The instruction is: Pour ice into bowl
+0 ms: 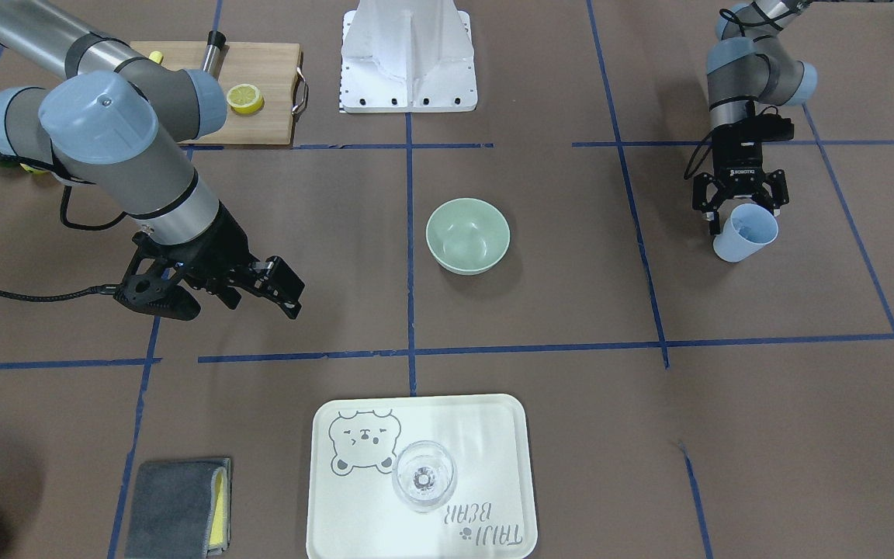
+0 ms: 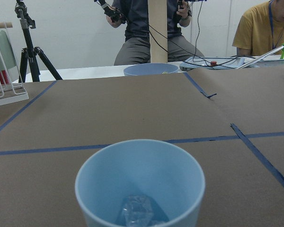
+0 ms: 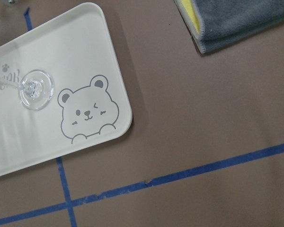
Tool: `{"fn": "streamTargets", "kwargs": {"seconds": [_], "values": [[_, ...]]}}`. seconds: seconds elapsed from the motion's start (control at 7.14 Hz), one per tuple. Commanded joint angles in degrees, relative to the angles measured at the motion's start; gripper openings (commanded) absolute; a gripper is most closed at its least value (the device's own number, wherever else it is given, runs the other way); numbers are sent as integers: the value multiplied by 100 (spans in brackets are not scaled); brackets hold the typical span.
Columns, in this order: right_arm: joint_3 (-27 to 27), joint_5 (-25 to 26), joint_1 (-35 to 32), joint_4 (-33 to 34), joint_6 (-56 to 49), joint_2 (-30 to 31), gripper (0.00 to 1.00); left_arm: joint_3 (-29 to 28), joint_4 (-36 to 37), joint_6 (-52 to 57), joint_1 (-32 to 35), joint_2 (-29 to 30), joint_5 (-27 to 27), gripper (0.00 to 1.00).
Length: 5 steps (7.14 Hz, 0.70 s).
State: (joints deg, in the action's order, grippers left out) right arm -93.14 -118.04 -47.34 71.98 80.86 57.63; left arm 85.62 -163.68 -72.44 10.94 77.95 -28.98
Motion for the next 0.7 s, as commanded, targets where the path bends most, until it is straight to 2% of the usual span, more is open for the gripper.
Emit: {"fn": "streamTargets", "kwargs": {"seconds": [0.0,0.56], "values": [[-2,1,6,0,0,3,100,-46,12,-7,75,97,-2,99],[-2,18,14,18,0,-6,100,-239,12,-42,155,158,-73,99]]}}
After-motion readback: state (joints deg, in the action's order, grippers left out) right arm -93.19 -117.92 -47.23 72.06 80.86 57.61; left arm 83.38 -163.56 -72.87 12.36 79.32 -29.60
